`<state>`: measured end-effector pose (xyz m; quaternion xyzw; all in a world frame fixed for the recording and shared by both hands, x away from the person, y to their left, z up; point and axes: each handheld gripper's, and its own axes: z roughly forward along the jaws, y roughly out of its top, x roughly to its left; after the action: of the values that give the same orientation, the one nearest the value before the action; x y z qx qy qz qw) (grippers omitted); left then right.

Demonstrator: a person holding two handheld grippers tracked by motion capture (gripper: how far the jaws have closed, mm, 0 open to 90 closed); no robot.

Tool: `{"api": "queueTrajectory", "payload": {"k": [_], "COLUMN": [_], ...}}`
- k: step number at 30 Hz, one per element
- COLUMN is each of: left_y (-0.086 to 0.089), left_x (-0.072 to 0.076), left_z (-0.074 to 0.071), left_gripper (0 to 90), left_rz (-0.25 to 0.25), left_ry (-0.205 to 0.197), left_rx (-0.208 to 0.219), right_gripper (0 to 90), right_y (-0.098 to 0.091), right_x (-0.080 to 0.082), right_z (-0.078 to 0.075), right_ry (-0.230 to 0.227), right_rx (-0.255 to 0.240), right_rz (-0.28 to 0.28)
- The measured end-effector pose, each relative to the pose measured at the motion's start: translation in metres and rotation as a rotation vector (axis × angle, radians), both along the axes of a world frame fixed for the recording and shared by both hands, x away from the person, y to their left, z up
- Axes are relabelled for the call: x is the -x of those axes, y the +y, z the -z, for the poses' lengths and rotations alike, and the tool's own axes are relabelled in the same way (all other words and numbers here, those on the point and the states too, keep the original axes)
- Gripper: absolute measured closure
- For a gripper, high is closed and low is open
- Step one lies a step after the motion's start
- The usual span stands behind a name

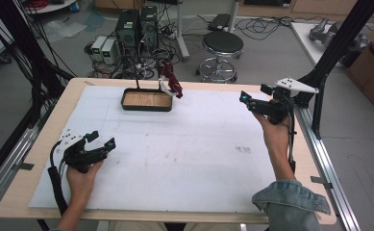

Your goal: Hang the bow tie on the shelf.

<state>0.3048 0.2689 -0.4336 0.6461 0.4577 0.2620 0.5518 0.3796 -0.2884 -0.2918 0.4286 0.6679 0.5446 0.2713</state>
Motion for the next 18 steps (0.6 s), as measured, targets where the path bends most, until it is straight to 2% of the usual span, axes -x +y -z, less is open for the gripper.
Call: {"api": "queueTrajectory", "payload": {"k": [2, 3, 7, 9, 10, 11, 12, 13, 14, 17, 18], "left_y": [-0.001, -0.001, -0.001, -0.001, -0.001, -0.002, -0.002, -0.002, -0.002, -0.002, -0.002], "left_x": [0.0, 0.0, 0.0, 0.0, 0.0, 0.001, 0.001, 0.001, 0.001, 0.0, 0.0], "left_z": [0.0, 0.0, 0.0, 0.0, 0.0, 0.0, 0.0, 0.0, 0.0, 0.0, 0.0], "left_gripper": [21.5, 21.5, 21.4, 21.4, 21.3, 21.3, 21.3, 21.3, 21.2, 21.0, 21.0], "left_rz": [-0.002, -0.001, -0.002, -0.003, -0.003, -0.003, -0.003, -0.004, -0.004, -0.005, -0.005], "left_ry": [0.001, 0.001, 0.004, 0.004, 0.004, 0.005, 0.005, 0.006, 0.006, 0.009, 0.009], "left_rx": [-0.001, -0.004, -0.006, -0.008, -0.008, -0.009, -0.009, -0.009, -0.009, -0.014, -0.014], "right_gripper": [12.0, 12.0, 11.8, 11.7, 11.7, 11.4, 11.4, 11.4, 11.4, 11.3, 11.3], "right_y": [-0.001, -0.002, -0.004, -0.005, -0.005, -0.006, -0.006, -0.006, -0.006, -0.006, -0.006], "right_x": [0.006, 0.017, 0.035, 0.045, 0.045, 0.054, 0.054, 0.064, 0.064, 0.077, 0.077], "right_z": [0.002, 0.006, 0.015, 0.023, 0.023, 0.031, 0.031, 0.041, 0.041, 0.059, 0.059], "right_ry": [-0.009, -0.037, -0.068, -0.099, -0.099, -0.118, -0.118, -0.129, -0.129, -0.129, -0.129], "right_rx": [0.001, 0.005, 0.01, 0.027, 0.027, 0.034, 0.034, 0.03, 0.03, 0.025, 0.025], "right_rz": [0.004, 0.01, 0.017, 0.03, 0.03, 0.045, 0.045, 0.059, 0.059, 0.079, 0.079]}}
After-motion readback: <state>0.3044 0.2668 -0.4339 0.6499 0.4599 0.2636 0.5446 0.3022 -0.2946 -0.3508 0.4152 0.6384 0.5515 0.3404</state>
